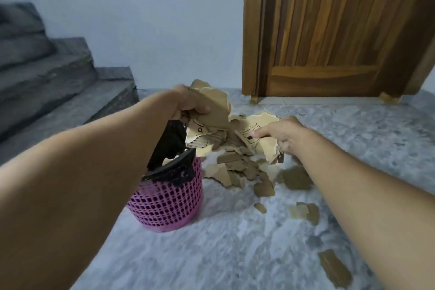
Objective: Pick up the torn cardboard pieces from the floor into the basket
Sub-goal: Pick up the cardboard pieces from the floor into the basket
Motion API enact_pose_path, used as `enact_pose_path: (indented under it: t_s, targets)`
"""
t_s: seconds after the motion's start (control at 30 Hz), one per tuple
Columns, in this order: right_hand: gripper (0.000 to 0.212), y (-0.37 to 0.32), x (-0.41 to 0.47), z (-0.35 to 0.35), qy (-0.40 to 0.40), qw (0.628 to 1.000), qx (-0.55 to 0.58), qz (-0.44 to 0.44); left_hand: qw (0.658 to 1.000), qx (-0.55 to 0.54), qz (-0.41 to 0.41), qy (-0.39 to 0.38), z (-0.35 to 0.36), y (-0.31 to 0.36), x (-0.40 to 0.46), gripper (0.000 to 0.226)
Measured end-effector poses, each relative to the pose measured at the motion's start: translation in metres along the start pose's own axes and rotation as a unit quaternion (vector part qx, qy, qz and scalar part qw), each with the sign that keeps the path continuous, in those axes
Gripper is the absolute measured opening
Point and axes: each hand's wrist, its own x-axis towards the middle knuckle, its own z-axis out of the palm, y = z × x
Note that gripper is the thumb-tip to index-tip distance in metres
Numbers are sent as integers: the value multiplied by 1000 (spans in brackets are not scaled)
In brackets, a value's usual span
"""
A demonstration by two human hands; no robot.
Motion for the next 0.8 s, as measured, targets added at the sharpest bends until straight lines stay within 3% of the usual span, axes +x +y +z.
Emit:
enact_pose_path:
  t_s: [0.2,0.27,0.33,0.43,0.53,0.67,0.8]
  targets:
    - [63,-58,-15,99,-50,997,2,-60,992,-37,-29,117,-93,-32,-20,40]
    - [51,-60,-16,132,-68,996,5,-62,984,-45,-50,166,-108,-61,-20,49]
    - [42,-55,-18,159,-90,994,9,-64,979,-49,-77,184,-112,-93,-20,54]
    - [46,-45,-16,185,-128,989,10,-70,979,-25,-105,173,-107,-133,-23,38]
    - [51,-36,-10,190,-134,988,5,-72,980,31,-118,160,-100,-153,-28,43]
    - [36,-31,-1,175,-110,991,12,-69,976,89,-85,181,-88,-153,-31,33]
    - [42,-17,7,133,-96,994,-15,-59,974,129,-22,186,-62,-133,-38,29]
